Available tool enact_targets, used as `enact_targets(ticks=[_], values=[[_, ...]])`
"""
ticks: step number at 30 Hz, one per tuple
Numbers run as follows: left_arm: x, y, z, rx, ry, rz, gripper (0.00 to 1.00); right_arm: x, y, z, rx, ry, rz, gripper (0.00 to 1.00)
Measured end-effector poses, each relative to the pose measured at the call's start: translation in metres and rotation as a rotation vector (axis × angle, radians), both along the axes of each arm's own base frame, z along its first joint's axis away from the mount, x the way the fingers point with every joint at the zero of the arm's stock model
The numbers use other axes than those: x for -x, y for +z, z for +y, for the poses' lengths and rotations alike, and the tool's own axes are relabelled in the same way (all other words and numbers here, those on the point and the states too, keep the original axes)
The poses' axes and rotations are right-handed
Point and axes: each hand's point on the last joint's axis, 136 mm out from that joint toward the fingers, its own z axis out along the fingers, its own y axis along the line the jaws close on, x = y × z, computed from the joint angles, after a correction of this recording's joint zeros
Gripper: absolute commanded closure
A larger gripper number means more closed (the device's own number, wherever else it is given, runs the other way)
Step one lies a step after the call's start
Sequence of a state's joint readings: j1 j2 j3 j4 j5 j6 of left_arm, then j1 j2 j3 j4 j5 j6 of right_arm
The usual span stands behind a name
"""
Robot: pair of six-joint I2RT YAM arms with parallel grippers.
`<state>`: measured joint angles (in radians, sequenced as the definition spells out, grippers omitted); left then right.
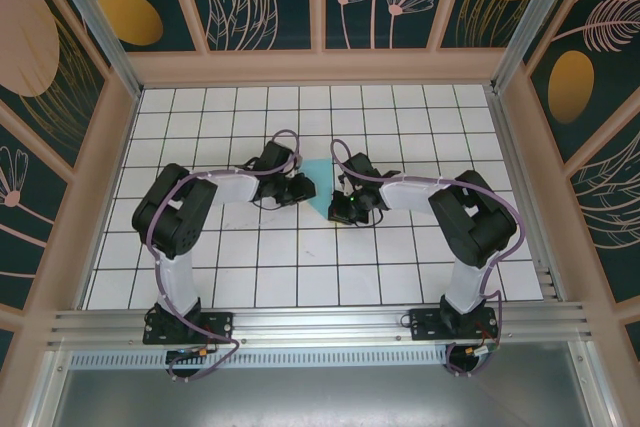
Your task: Fold a paper plane with a square sheet of paper (fold left side to right side)
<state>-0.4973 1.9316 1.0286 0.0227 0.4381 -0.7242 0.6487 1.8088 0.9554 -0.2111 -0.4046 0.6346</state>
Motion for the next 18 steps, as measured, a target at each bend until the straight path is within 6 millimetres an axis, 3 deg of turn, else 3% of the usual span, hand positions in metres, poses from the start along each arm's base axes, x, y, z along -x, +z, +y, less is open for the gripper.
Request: enact_targets(ticks=[6, 10, 13, 18], values=[[-0.015, 0.001, 0.008, 0.002, 0.004, -0.003, 0.72, 0.0, 0.0, 0.0, 0.0, 0.0, 0.0, 1.0], [-0.046, 0.006, 0.03, -0.042, 0.066, -0.066, 0.63, 0.0, 0.001, 0.001, -0.008, 0.003, -0.004, 1.0], [-0.058, 0.008, 0.047, -0.073, 0.105, -0.087, 0.56, 0.0, 0.003, 0.002, -0.02, 0.006, -0.018, 0.99], [-0.06, 0.026, 0.057, -0.089, 0.122, -0.12, 0.54, 0.0, 0.01, -0.006, 0.003, 0.007, -0.055, 0.88]])
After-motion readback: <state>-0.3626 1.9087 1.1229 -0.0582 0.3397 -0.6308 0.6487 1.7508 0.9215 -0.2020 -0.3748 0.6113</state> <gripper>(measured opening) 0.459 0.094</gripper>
